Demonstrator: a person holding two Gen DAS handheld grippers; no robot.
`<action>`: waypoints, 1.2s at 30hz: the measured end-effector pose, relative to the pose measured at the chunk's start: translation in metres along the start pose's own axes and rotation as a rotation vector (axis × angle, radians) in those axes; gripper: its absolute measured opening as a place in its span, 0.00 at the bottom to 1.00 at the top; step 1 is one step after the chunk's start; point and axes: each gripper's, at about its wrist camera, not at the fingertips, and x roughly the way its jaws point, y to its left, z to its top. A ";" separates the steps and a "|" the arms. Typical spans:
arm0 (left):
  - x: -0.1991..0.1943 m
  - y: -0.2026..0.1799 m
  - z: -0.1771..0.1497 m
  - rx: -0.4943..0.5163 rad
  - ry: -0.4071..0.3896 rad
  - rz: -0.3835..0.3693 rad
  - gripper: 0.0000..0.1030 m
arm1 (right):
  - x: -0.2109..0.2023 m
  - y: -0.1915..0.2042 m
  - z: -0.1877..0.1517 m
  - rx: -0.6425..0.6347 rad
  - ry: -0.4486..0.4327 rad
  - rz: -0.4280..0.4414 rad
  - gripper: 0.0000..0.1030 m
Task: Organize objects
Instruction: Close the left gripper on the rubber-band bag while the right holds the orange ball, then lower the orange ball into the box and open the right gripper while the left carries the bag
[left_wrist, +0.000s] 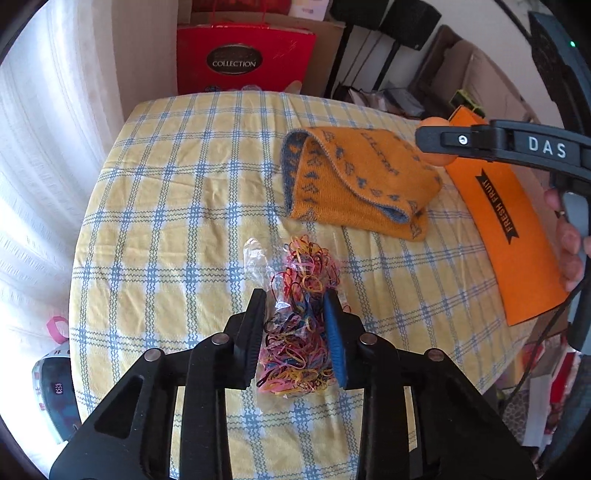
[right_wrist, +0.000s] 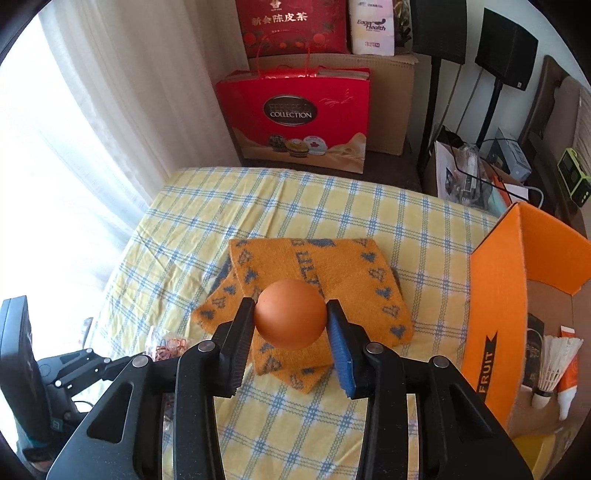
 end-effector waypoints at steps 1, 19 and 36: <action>-0.005 0.001 0.000 -0.005 -0.005 -0.013 0.28 | -0.007 -0.001 -0.002 -0.006 -0.007 -0.001 0.38; -0.050 -0.034 0.038 0.035 -0.081 -0.199 0.15 | -0.115 -0.146 -0.062 0.139 -0.023 -0.215 0.38; -0.073 -0.132 0.089 0.174 -0.128 -0.303 0.15 | -0.059 -0.209 -0.090 0.238 0.144 -0.304 0.43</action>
